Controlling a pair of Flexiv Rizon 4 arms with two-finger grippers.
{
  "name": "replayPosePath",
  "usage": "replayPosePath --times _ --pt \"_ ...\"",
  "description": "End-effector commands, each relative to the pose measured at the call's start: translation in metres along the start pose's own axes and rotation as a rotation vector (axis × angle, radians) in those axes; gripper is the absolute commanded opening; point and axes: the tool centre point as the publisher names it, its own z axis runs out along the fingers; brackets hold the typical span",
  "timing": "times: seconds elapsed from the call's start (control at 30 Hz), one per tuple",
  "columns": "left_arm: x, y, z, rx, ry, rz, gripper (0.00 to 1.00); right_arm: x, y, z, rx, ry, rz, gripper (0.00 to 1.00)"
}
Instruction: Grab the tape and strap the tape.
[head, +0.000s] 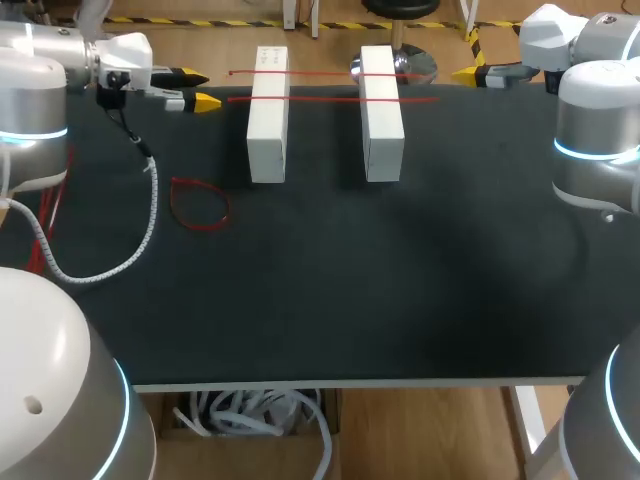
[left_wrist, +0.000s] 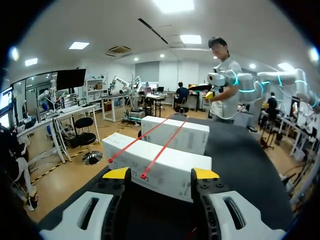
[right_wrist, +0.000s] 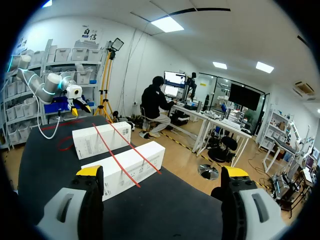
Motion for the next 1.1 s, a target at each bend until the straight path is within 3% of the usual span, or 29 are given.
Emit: replayPosePath --times 0.03,0.07,0.1,0.37,0.4,0.47,0.53,0.77,0.83,1.1 --pt "-0.005 0.005 0.005 0.004 0.018 -0.004 0.45 0.0 0.0 0.0 0.0 0.0 0.0 1.0" --pt "-0.006 0.008 0.007 0.003 0.02 -0.005 0.42 0.0 0.0 0.0 0.0 0.0 0.0 1.0" --pt "-0.006 0.009 0.008 0.001 0.027 -0.006 0.47 0.0 0.0 0.0 0.0 0.0 0.0 1.0" --pt "-0.012 0.015 0.016 0.01 0.057 -0.008 0.47 0.0 0.0 0.0 0.0 0.0 0.0 1.0" --pt "-0.012 0.016 0.018 0.006 0.058 -0.003 0.41 0.0 0.0 0.0 0.0 0.0 0.0 1.0" --pt "-0.013 0.017 0.021 0.011 0.065 -0.006 0.45 0.0 0.0 0.0 0.0 0.0 0.0 1.0" --pt "-0.015 0.018 0.023 0.01 0.067 -0.001 0.41 0.0 0.0 0.0 0.0 0.0 0.0 1.0" --pt "-0.022 0.019 0.029 0.013 0.087 0.014 0.53 0.0 0.0 0.0 0.0 0.0 0.0 1.0" --pt "-0.024 0.019 0.031 0.017 0.095 0.017 0.48 0.0 0.0 0.0 0.0 0.0 0.0 1.0" --pt "-0.031 0.023 0.038 0.025 0.107 0.016 0.47 0.0 0.0 0.0 0.0 0.0 0.0 1.0"
